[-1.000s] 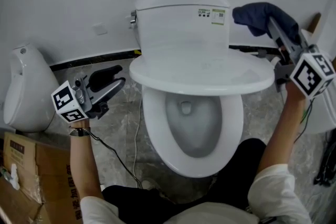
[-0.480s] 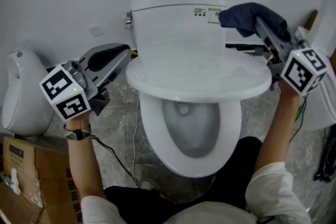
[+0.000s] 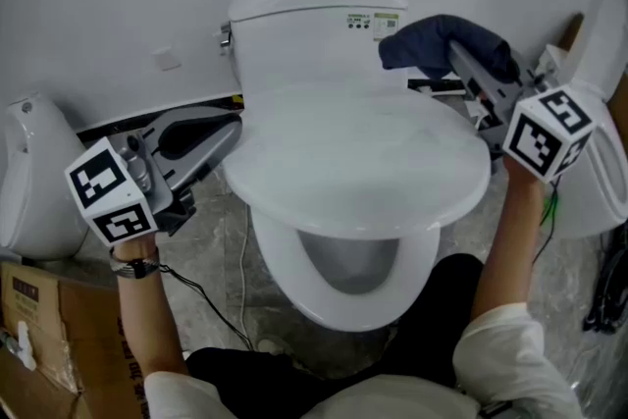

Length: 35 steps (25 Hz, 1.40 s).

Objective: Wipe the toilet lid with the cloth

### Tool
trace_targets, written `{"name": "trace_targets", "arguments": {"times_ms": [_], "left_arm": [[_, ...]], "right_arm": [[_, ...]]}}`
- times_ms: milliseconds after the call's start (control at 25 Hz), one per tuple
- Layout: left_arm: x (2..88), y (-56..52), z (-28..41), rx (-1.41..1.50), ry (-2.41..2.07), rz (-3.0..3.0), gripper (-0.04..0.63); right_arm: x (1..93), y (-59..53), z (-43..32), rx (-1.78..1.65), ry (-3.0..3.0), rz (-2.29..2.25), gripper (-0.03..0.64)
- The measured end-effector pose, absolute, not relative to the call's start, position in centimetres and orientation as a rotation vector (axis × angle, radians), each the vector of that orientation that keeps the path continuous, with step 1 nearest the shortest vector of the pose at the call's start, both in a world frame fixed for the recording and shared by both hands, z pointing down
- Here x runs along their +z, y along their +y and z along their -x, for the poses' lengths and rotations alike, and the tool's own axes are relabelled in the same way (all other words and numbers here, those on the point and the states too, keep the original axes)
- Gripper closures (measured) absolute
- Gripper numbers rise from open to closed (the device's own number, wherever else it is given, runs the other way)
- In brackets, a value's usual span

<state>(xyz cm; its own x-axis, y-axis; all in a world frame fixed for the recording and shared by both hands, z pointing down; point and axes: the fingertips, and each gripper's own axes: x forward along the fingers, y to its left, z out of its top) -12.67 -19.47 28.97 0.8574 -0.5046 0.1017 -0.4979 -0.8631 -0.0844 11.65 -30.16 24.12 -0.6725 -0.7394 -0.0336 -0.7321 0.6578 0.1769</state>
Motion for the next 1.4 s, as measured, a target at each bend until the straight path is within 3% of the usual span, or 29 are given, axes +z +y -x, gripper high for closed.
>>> {"name": "trace_targets", "arguments": {"times_ms": [1400], "left_arm": [[34.8,-14.8,11.5,-0.384,0.495,3.065,0.595]], "right_arm": [[29.3,-27.3,-12.1,-0.218,-2.84,-1.208,0.528]]}}
